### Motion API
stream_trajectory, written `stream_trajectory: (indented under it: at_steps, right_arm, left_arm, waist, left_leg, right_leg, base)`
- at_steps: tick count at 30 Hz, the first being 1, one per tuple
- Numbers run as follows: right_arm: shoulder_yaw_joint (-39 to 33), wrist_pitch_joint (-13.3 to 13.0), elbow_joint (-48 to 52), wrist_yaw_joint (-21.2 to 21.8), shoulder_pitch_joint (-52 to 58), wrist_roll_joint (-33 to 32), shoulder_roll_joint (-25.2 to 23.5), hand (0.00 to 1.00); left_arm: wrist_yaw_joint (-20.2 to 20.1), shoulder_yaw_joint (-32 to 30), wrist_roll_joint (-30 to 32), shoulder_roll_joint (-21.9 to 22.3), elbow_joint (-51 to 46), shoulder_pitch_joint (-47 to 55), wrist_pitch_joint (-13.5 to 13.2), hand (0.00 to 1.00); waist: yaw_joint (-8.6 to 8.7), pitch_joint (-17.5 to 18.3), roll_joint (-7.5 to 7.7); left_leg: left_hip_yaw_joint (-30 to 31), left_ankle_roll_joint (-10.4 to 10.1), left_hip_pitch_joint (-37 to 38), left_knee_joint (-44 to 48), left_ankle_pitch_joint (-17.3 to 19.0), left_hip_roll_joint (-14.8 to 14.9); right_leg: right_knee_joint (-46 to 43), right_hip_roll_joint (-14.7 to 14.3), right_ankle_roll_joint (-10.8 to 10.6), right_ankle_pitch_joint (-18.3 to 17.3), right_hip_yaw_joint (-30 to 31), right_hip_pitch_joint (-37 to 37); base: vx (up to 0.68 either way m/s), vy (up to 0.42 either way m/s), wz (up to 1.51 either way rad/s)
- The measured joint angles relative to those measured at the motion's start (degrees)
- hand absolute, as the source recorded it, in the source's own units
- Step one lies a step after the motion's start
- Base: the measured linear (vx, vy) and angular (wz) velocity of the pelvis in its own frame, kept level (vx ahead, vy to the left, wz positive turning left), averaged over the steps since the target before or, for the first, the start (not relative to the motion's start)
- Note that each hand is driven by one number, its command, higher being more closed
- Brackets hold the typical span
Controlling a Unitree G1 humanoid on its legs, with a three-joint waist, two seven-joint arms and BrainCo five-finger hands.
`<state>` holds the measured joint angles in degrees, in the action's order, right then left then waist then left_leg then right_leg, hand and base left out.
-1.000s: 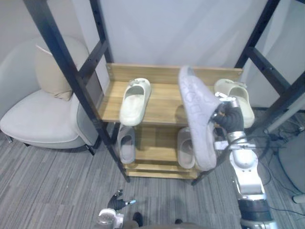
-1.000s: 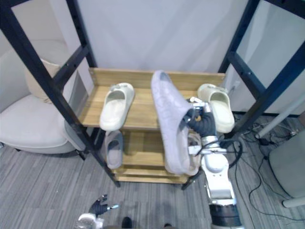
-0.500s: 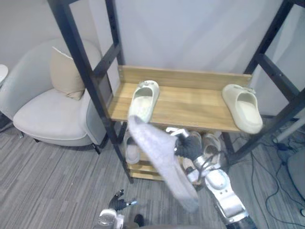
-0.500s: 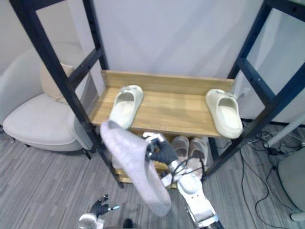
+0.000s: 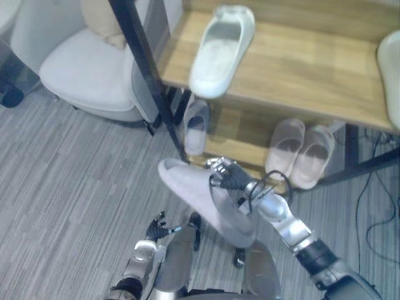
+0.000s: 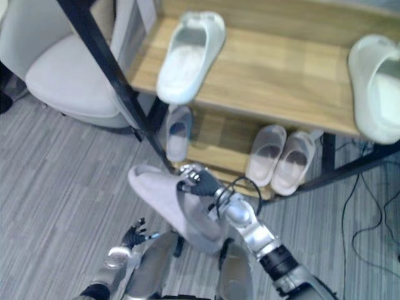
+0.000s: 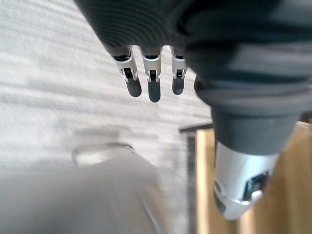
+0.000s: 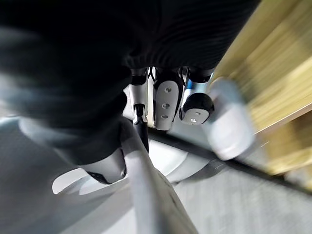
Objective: Organize the slippers on the shoe rack
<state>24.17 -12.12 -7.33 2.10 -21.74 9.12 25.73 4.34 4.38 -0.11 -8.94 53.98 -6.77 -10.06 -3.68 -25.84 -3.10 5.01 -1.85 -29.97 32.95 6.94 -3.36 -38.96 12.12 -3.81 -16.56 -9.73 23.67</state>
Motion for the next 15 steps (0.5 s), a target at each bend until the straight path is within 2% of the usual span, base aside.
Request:
stream_trajectory:
  at_steps: [4,9,15]
  right_arm:
    - [-3.54,0.34,-3.18,-3.98,-4.89,2.29,1.02,1.00]
    - [-7.29,0.90,-4.72,-9.13,-9.07,2.72,1.66,1.00]
    - [-12.86,3.65,-5.40,-15.44,-15.01,6.65,1.15,1.00]
  left_arm:
    - [1.36,0.10,-0.61,-0.71,2.42,0.02,0.90,0.00]
    - [2.12,0.32,-1.76,-0.52,2.42,-0.02,0.93,0.00]
    - [3.34,-1.99,-2.35,1.08,-2.19,-0.68,1.02,0.00]
  waist:
    - [-0.44,-1.29,-0.08]
    - [-1.55,-2.38,-0.17]
    - [-3.49,-4.22,0.19]
  left_leg:
    - [-0.91,0.10,-8.91,10.15,3.69,0.57]
    - [-1.01,0.21,-17.77,20.22,7.19,0.58]
    - [-1.13,-0.23,-26.22,29.18,10.04,0.62]
  right_leg:
    - [-9.02,0.24,0.79,-2.67,1.34,8.43]
    - [-18.75,0.83,0.59,-6.67,2.13,16.70]
    - [-28.52,1.38,0.38,-10.47,3.22,25.27]
  base:
    - [-0.10,0.030,-0.08]
    - [-0.08,0.015,0.00]
    - [-0.06,-0.019,0.01]
